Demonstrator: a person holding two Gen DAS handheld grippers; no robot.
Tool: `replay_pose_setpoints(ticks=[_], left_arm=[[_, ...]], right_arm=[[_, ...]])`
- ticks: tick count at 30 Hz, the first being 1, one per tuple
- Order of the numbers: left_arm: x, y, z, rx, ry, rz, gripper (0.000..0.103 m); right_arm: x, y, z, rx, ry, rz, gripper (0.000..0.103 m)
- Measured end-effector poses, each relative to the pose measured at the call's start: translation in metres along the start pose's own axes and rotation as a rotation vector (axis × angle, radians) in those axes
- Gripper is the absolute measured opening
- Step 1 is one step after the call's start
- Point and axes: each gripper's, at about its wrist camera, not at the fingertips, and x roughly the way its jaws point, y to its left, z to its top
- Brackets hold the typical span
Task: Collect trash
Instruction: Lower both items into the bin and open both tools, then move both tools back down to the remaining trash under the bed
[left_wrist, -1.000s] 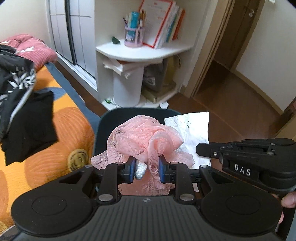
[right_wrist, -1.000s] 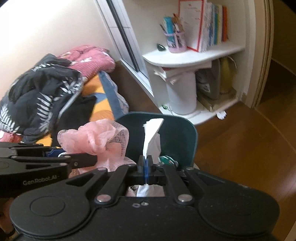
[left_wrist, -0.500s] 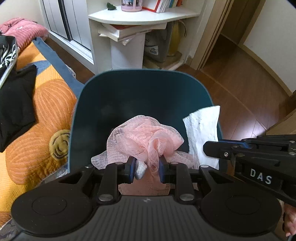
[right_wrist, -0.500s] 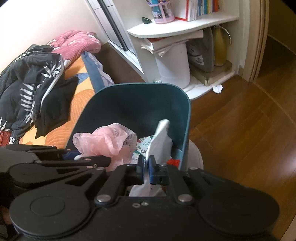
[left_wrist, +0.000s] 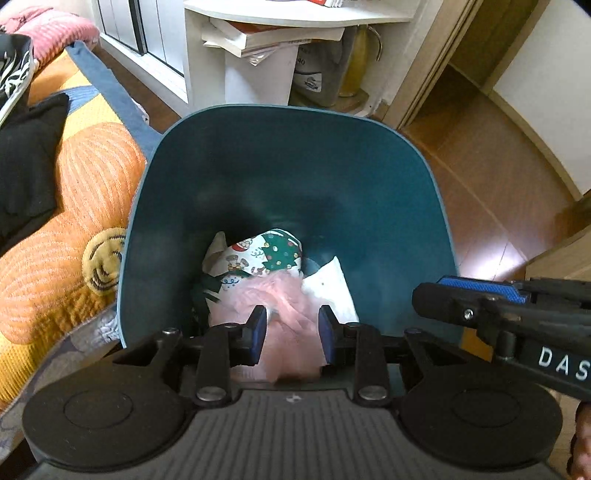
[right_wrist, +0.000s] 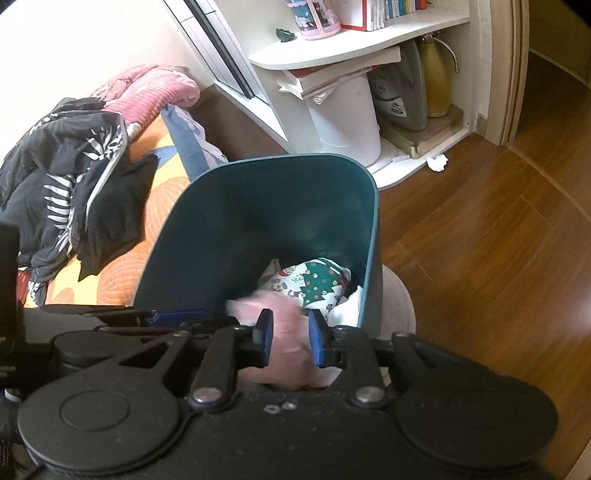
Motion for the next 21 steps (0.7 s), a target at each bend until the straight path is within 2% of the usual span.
replay_pose_setpoints(ticks=[2,3,4,5,6,9,13,21], left_arm=[[-0.007,0.000,-0.001,-0.004,-0.010,-0.006,0.030],[-0.010,-0.001,-0.001,-0.004,-0.015,-0.010,0.034],[-0.015,0.000,-0.001,-0.007,-0.021,-0.014,0.041],[-0.020,0.000,-0.003,-0.010,-0.031,-0.016,0.058],[-0.028,0.001,-0.005,-0.013,-0.052,-0.015,0.067],[-0.049,0.003,-0.010,-0.014,-0.086,-0.026,0.067],[-0.082,0.008,-0.021,-0.010,-0.134,-0.020,0.067],[-0.152,0.031,-0.049,-0.036,-0.233,-0.005,0.067]], right_arm=[[-0.005,0.002,-0.001,-0.005,-0.007,0.005,0.024],[-0.009,0.003,-0.002,-0.009,-0.010,0.010,0.025],[-0.012,0.005,-0.002,-0.012,-0.014,0.015,0.025],[-0.016,0.006,-0.003,-0.014,-0.019,0.019,0.025],[-0.020,0.008,-0.004,-0.016,-0.024,0.024,0.026],[-0.034,0.016,-0.006,-0.032,-0.044,0.039,0.027],[-0.053,0.031,-0.008,-0.068,-0.073,0.065,0.034],[-0.091,0.078,-0.021,-0.158,-0.123,0.145,0.039]])
